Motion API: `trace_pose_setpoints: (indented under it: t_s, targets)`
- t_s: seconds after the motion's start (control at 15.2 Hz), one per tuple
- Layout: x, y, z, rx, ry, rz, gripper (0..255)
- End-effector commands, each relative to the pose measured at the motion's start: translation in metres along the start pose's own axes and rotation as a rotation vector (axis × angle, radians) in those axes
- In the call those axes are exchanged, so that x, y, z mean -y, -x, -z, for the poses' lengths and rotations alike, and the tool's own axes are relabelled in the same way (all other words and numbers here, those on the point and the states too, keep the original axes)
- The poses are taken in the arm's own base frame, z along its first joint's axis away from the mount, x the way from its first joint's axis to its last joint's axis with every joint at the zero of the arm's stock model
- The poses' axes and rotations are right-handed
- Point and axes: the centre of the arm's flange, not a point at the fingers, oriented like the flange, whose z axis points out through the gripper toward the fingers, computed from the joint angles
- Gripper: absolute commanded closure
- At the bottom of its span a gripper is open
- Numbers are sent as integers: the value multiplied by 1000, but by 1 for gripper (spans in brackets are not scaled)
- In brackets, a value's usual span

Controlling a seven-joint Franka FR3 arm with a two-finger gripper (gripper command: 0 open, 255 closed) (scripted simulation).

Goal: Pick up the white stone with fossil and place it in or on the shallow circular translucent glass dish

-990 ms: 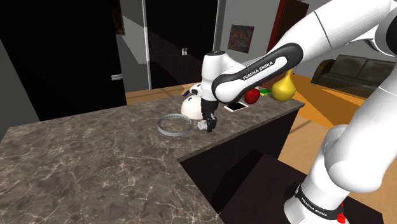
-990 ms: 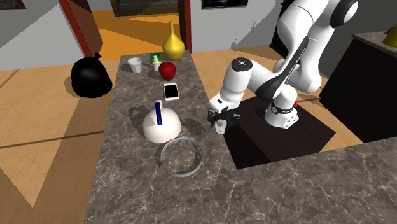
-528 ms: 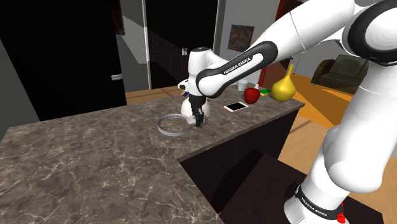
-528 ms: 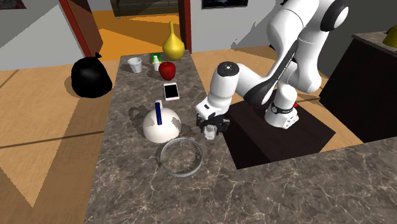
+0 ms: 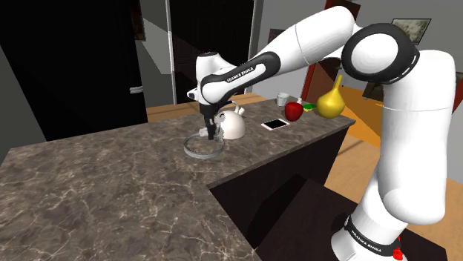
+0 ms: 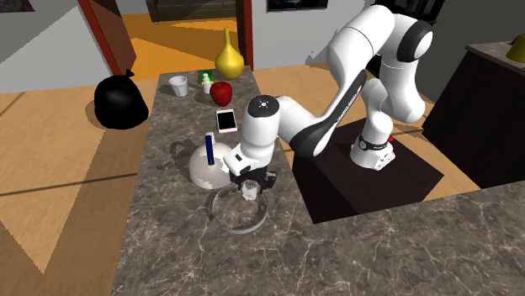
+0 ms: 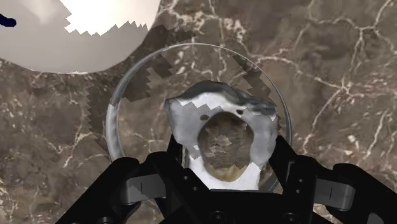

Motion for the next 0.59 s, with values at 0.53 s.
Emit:
trace_pose_setpoints:
  t_s: [0.53]
  targets:
    - [-24, -23, -45, 0, 0, 0, 255]
